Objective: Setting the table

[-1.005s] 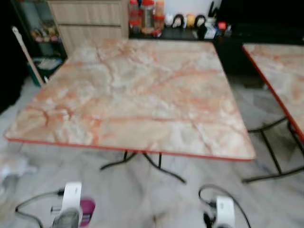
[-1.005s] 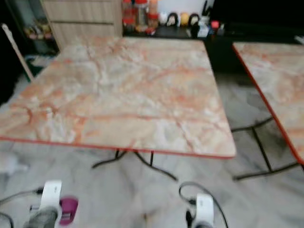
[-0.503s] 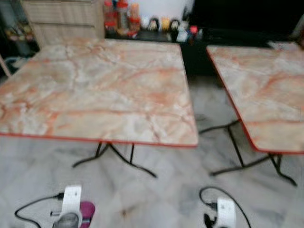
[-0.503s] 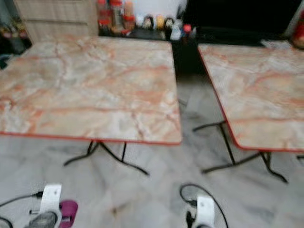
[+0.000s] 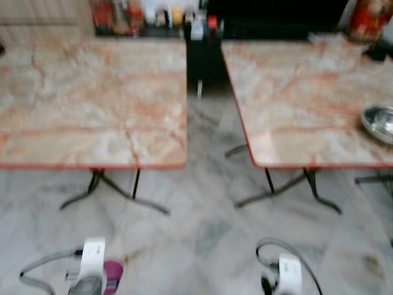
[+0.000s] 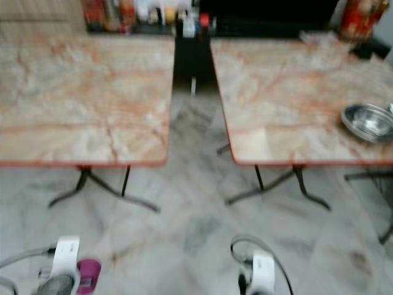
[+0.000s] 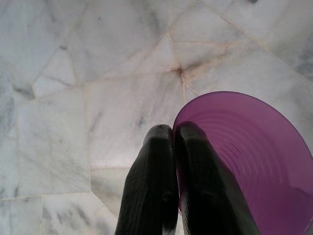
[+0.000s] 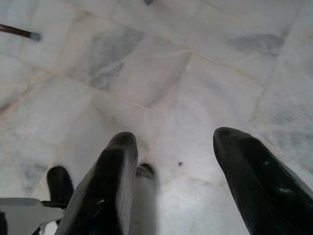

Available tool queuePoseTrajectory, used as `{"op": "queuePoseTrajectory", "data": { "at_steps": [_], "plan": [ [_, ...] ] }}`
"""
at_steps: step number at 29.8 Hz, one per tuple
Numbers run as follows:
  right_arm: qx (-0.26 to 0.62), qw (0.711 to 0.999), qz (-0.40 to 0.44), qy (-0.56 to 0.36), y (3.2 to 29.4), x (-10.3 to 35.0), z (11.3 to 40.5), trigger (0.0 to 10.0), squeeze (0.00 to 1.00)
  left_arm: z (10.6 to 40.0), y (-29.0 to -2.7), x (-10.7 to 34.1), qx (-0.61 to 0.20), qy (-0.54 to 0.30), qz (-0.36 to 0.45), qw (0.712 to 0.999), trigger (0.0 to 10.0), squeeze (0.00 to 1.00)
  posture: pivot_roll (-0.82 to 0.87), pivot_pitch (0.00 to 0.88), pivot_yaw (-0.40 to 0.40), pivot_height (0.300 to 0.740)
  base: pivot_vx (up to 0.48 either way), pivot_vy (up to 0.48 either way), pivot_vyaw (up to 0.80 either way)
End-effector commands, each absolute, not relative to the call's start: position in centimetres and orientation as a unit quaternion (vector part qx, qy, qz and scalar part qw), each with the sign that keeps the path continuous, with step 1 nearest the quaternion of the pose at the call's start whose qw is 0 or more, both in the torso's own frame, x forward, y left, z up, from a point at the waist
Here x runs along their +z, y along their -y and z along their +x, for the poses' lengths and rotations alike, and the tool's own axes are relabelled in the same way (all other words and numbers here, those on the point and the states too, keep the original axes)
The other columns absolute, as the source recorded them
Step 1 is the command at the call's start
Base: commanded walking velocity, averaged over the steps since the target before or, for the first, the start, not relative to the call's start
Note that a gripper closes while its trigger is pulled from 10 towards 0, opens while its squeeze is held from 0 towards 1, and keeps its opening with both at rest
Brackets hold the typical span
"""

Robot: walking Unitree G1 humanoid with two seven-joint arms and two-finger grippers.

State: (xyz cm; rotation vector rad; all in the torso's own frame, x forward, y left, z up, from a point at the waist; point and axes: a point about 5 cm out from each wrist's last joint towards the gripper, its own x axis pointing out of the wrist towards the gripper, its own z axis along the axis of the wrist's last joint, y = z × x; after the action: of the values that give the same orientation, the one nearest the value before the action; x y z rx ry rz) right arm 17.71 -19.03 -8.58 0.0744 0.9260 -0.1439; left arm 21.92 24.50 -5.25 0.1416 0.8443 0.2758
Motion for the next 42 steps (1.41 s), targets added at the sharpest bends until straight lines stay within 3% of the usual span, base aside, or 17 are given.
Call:
{"op": "queuePoseTrajectory", "data": {
  "at_steps": [1, 12, 25, 30, 42],
  "plan": [
    [-0.086, 0.889, 0.040, -0.449, 19.8, -8.6, 17.4, 10.0, 0.00, 21.9, -24.1, -5.4, 0.129, -0.414, 0.065, 0.899, 10.0, 0.00, 0.01, 0.116, -0.003, 0.740, 0.000, -0.446, 0.00],
    [-0.067, 0.896, 0.044, -0.438, 19.6, -8.5, 17.7, 10.0, 0.00, 21.9, -23.9, -5.4, 0.128, -0.413, 0.062, 0.900, 10.0, 0.00, 0.01, 0.113, -0.002, 0.740, 0.000, -0.434, -0.21],
    [-0.067, 0.893, 0.043, -0.444, 19.6, -8.6, 17.5, 10.0, 0.00, 21.8, -23.8, -5.6, 0.132, -0.414, 0.055, 0.899, 10.0, 0.00, 0.01, 0.098, -0.006, 0.740, 0.325, -0.342, 0.16],
    [-0.065, 0.893, 0.042, -0.443, 19.5, -8.5, 17.6, 10.0, 0.00, 21.4, -22.6, -6.1, 0.086, -0.418, 0.036, 0.903, 10.0, 0.00, 0.01, 0.105, -0.007, 0.740, 0.091, 0.000, 0.00],
    [-0.055, 0.895, 0.032, -0.442, 19.4, -8.6, 17.5, 10.0, 0.00, 20.6, -22.2, -6.7, 0.084, -0.435, 0.036, 0.896, 10.0, 0.00, 0.00, 0.089, -0.001, 0.740, 0.109, 0.000, 0.00]
  ]
}}
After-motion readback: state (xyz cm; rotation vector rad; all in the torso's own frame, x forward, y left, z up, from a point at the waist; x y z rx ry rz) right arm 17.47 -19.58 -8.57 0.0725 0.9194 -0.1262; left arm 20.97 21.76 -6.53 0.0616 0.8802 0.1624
